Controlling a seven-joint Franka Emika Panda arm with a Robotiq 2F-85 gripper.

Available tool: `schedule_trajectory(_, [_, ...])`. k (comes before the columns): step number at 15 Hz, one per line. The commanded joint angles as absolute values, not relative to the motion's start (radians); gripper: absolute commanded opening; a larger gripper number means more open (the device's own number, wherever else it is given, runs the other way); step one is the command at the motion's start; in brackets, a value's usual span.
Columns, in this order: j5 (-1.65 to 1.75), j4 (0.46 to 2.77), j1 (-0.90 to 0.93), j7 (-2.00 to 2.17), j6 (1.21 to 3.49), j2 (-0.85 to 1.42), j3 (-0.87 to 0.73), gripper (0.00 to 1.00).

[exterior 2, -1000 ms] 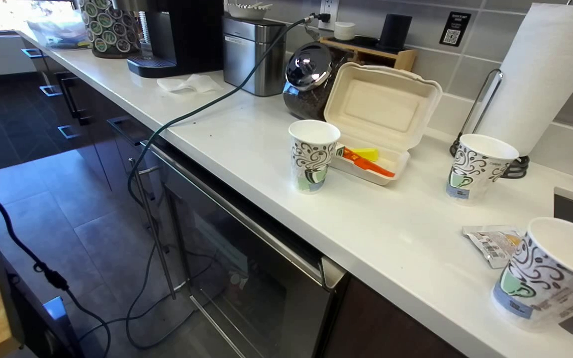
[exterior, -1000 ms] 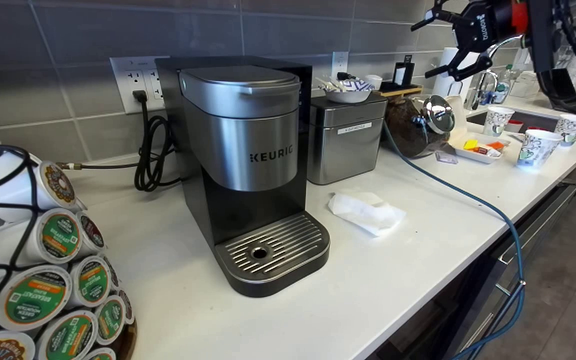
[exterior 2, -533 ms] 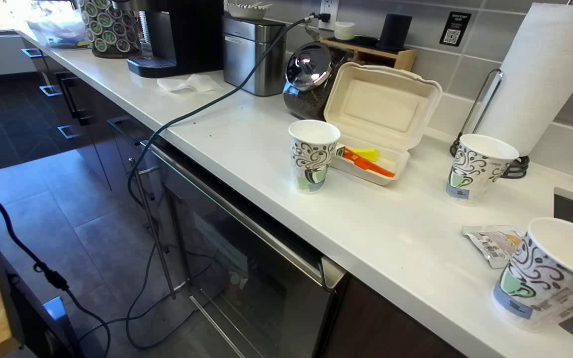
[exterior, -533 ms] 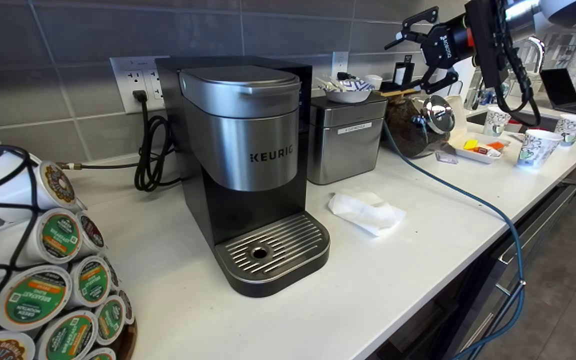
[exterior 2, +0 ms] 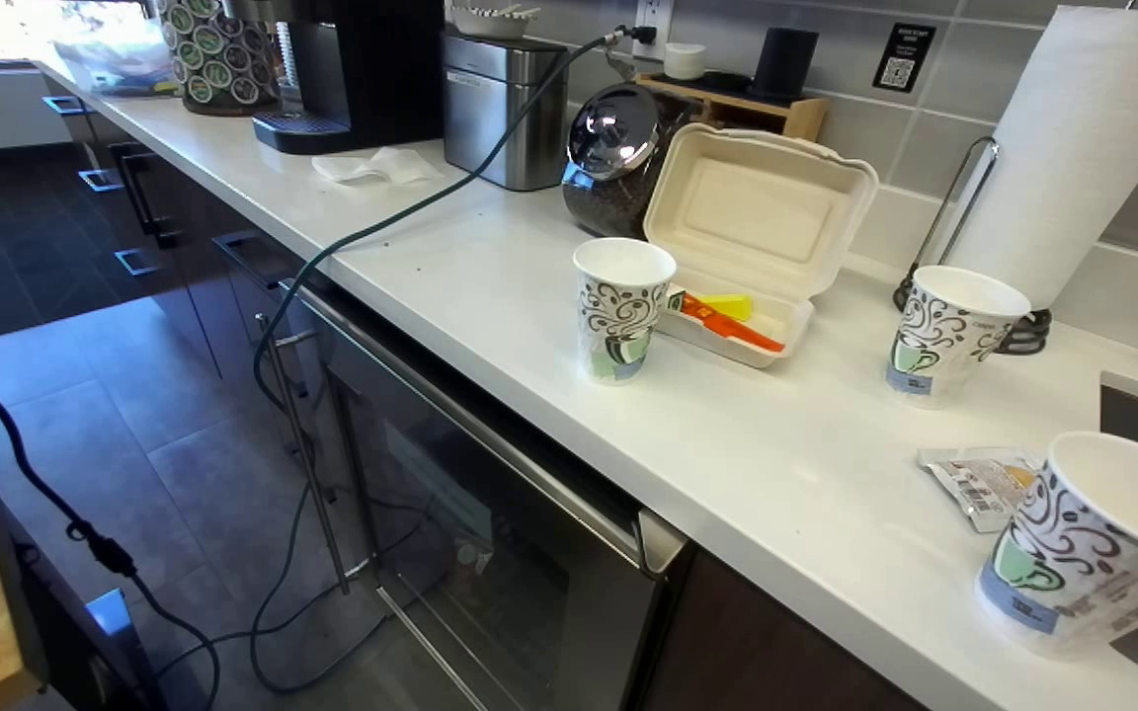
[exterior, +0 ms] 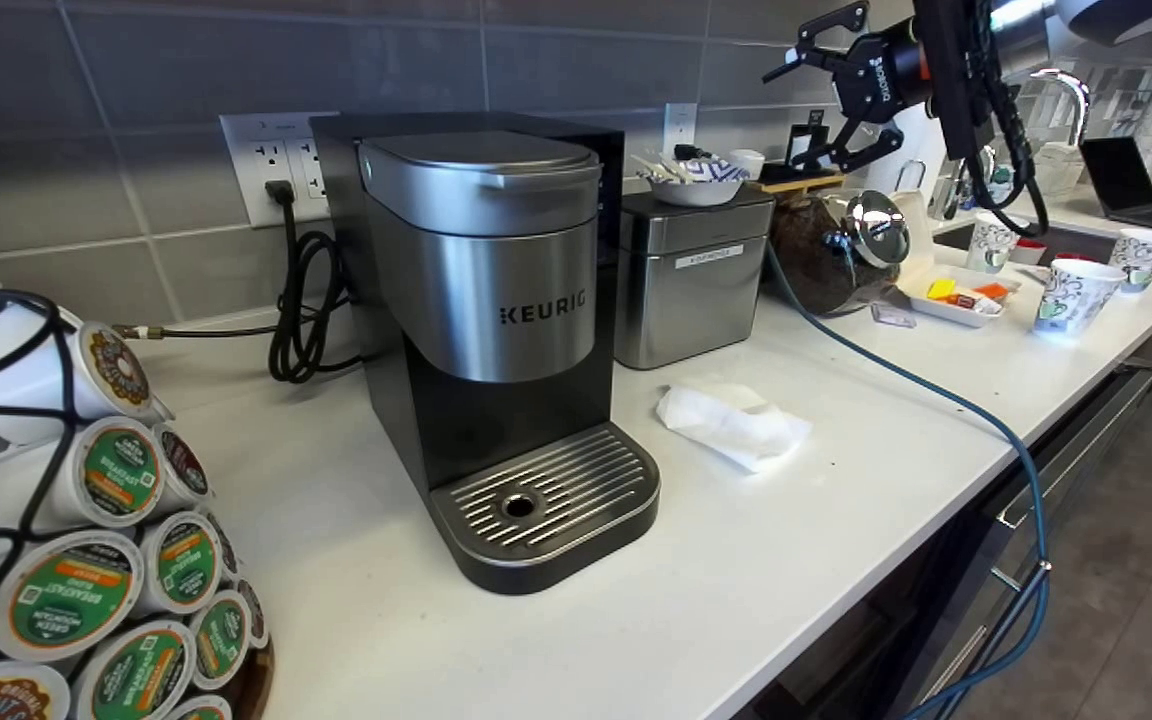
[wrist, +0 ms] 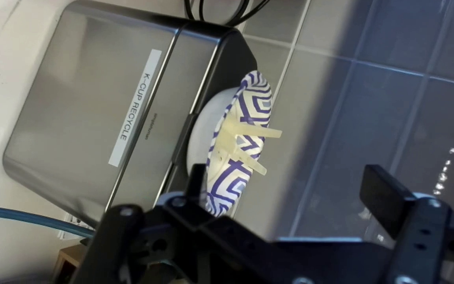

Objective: Move the blue and white plate to the counter

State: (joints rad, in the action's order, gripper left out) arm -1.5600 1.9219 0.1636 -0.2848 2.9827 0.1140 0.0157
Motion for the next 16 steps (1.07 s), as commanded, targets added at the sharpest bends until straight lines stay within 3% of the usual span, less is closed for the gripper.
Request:
schedule_trajectory(1, [-1.562,1.833,0.156,-0.268,2.992,0.204,0.007,1.00])
schedule_trajectory(6, [-1.540,1.786,0.157,-0.225,2.987,0.283,-0.004,0.97])
schedule_trajectory(7, [-1.543,1.770,0.157,-0.224,2.988,0.297,-0.005,0.91])
schedule_trajectory(8, [-1.538,1.755,0.158,-0.219,2.989,0.310,-0.006,0.75])
schedule_trajectory(10, [-1.540,1.725,0.160,-0.221,2.992,0.328,-0.005,0.64])
schedule_trajectory(16, [-1.523,1.689,0.161,-0.199,3.001,0.361,-0.013,0.18])
